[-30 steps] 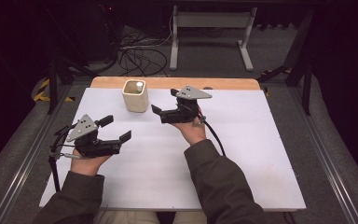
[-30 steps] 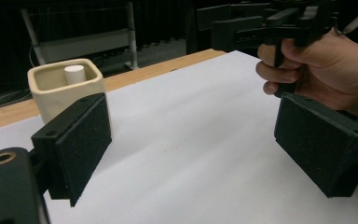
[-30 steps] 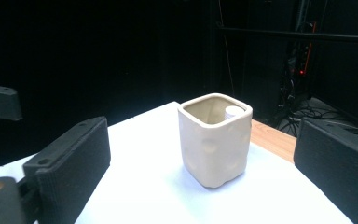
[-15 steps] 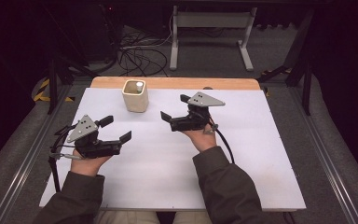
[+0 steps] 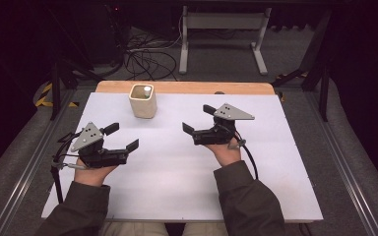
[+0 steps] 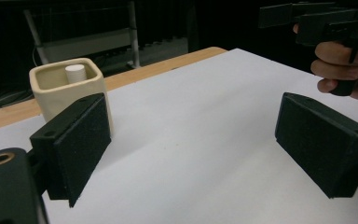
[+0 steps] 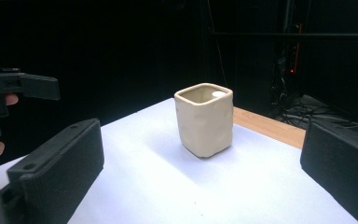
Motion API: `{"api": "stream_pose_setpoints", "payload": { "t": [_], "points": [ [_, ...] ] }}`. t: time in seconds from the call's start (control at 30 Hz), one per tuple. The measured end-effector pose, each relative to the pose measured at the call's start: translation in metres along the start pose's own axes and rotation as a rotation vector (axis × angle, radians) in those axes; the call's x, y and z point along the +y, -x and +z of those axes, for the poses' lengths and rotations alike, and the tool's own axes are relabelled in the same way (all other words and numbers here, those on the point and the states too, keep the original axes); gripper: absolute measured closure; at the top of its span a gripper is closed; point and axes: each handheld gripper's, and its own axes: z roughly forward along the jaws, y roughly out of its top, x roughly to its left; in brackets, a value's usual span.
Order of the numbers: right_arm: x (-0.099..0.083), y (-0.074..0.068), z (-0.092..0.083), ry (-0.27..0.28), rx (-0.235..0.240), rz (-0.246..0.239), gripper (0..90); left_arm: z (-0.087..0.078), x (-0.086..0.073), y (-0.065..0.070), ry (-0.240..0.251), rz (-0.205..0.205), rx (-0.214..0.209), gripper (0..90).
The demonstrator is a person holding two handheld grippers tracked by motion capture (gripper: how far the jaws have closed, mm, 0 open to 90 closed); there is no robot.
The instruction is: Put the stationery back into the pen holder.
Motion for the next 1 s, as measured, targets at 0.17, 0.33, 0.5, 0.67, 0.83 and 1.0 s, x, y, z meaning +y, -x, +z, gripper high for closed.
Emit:
{"api": "stream_pose_setpoints", "payload": {
  "t": [0.17,0.33,0.5,0.67,0.83,1.0],
  "points": [
    [0.0,0.0,-0.011,0.008,-0.01,-0.004,0.0,-0.001,-0.001,0.001,0.0,-0.002,0.001,11.0],
    [-0.002,0.004,-0.024,0.02,-0.019,0.009,0.0,-0.003,-0.001,0.001,0.0,-0.006,0.005,11.0],
    [-0.004,0.006,-0.036,0.026,-0.031,0.013,0.0,-0.004,-0.002,0.002,0.001,-0.005,0.004,10.8],
    [-0.007,0.009,-0.047,0.031,-0.048,0.015,0.0,-0.005,-0.002,0.003,0.0,-0.008,0.006,10.5],
    [-0.01,0.012,-0.057,0.037,-0.059,0.018,0.0,-0.006,-0.002,0.002,0.003,-0.01,0.008,10.4],
    [-0.01,0.014,-0.069,0.049,-0.066,0.017,0.0,-0.008,-0.003,0.002,-0.001,-0.009,0.012,10.3]
  ]
}}
